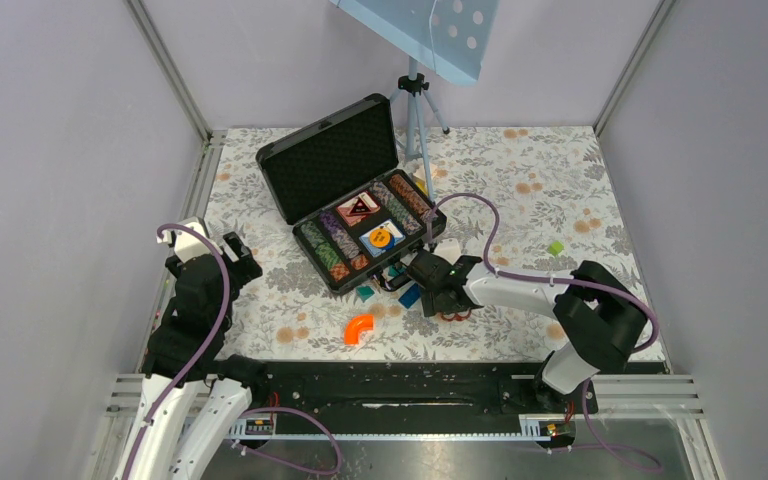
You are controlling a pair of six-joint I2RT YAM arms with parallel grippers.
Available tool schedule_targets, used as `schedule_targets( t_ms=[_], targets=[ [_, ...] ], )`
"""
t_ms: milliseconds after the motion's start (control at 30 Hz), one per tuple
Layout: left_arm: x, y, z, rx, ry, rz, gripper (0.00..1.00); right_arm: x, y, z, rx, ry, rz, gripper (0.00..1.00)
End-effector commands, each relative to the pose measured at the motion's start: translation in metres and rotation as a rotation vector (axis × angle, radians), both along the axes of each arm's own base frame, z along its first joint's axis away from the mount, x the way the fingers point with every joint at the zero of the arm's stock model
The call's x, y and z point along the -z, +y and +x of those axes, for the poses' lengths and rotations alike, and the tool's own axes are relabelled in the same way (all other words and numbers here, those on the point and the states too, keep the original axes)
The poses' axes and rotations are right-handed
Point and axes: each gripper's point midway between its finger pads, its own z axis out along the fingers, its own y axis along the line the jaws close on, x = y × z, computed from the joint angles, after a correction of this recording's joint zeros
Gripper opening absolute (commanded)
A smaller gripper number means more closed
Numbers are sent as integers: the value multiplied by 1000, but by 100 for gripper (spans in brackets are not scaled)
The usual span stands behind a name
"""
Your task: Pack up texas hold em set
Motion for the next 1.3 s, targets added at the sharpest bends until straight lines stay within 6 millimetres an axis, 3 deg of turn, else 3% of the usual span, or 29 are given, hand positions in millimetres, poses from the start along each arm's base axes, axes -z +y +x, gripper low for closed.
schedule_targets(
  t_ms=[0, 267, 667, 933, 1267],
  targets=[
    [-7, -3, 7, 11, -34, -3, 77, 12, -17, -6, 59, 19, -34, 87],
    [-6, -4, 7, 16, -31, -4, 77, 16, -30, -17, 99, 29, -27, 93],
    [-5, -4, 8, 18, -24, -3, 77, 19, -36, -30, 126, 41, 43, 92],
    [-6, -4, 7, 20, -26, -4, 77, 14, -41, -36, 121, 28, 76, 86],
    [-6, -4, 8, 20, -26, -4, 77, 24, -36, -32, 100, 35, 84, 80]
  ],
)
